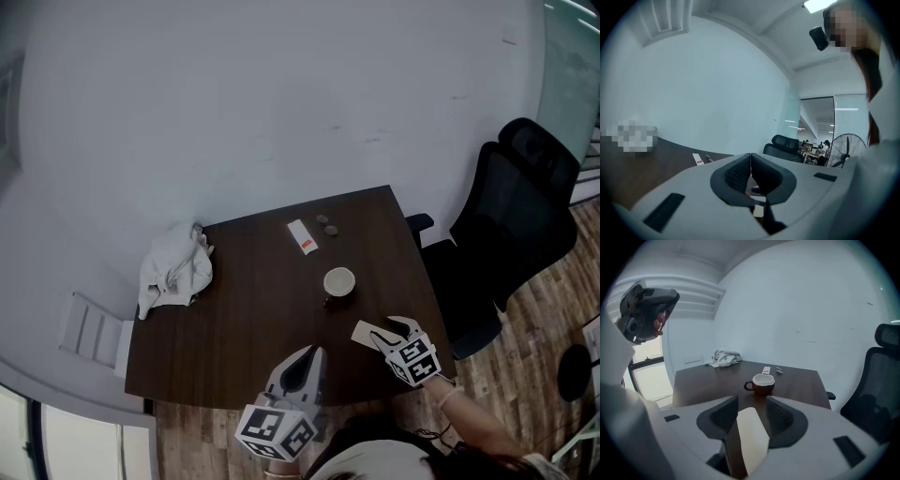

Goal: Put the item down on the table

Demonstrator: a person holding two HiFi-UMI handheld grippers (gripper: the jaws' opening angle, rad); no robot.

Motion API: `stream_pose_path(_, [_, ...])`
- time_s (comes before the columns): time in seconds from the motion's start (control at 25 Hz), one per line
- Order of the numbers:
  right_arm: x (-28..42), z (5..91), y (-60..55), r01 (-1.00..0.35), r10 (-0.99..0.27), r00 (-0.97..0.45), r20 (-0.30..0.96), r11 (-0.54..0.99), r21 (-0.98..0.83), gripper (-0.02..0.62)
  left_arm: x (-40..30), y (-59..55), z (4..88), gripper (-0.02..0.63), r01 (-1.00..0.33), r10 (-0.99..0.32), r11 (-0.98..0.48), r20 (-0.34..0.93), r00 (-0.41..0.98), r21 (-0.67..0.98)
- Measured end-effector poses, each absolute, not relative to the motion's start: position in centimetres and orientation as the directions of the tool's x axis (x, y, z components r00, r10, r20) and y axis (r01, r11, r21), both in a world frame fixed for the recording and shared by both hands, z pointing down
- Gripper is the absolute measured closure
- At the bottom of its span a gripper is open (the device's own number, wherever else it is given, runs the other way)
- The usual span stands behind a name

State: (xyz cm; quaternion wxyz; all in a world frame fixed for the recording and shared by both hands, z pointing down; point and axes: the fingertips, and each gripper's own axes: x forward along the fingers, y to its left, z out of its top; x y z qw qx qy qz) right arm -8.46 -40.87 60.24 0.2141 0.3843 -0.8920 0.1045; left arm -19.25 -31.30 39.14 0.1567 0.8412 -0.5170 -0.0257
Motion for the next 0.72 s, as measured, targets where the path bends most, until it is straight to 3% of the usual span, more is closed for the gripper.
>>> stream_pose_path(0.72, [-7.8,49.1,-37.9,-0.792,-0.766,-0.603,0.222,0.609,-0.05,0.571,-18.6,-32.0,39.9,0.588,-0.854,-0.86,-0.456,0.122,0.495,0.251])
